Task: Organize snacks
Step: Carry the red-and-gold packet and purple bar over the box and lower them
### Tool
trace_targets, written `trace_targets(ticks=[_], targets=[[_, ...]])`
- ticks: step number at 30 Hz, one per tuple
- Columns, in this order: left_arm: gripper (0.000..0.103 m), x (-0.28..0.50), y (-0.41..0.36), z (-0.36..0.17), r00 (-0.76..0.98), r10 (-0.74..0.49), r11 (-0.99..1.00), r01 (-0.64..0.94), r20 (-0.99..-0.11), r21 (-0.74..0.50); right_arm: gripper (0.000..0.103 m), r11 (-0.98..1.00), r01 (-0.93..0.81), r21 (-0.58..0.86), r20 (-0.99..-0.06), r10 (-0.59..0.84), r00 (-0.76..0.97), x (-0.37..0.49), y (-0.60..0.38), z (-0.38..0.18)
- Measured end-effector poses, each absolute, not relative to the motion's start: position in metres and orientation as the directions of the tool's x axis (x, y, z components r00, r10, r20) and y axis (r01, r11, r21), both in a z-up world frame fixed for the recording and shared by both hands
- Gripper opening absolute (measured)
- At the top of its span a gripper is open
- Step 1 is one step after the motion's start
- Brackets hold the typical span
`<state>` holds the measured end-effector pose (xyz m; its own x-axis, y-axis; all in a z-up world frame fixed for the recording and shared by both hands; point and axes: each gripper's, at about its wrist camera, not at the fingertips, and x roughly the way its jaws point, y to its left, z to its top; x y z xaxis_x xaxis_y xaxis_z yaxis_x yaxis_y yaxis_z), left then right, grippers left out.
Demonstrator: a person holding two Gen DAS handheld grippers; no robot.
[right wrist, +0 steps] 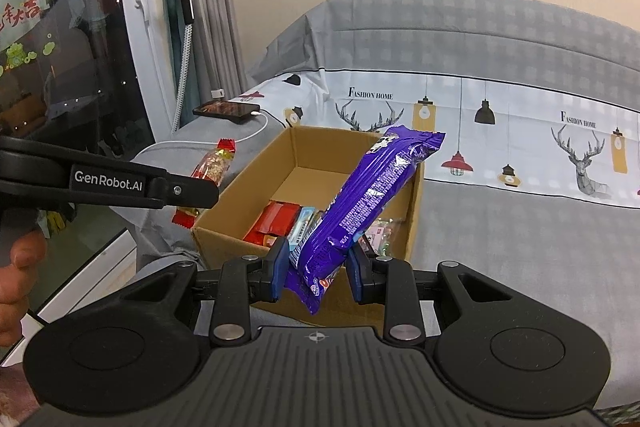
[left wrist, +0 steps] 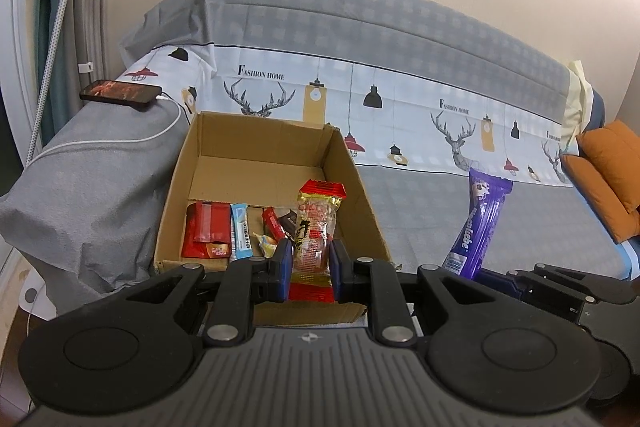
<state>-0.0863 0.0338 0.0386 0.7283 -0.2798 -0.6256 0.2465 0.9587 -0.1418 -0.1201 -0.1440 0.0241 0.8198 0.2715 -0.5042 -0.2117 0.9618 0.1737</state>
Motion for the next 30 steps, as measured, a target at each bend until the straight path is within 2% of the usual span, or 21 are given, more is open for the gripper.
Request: trace_targets(ticks=[16,30], targets=[[0.021,-0.066,0.048,0.035,0.74,-0.249,0.968,0.199,-0.624,-0.151,0.033,0.965,-0.22,0.141,-0.531,0.262,0.806,-0.103,-0.136,0.021],[0.021,-0.027,0.068,0.045,0.781,-0.204,0.978,0.142,-0.59,-0.15,0.033,0.963,-0.237,0.126,-0.551,0.267,0.791,-0.072,-0.125,0.025]])
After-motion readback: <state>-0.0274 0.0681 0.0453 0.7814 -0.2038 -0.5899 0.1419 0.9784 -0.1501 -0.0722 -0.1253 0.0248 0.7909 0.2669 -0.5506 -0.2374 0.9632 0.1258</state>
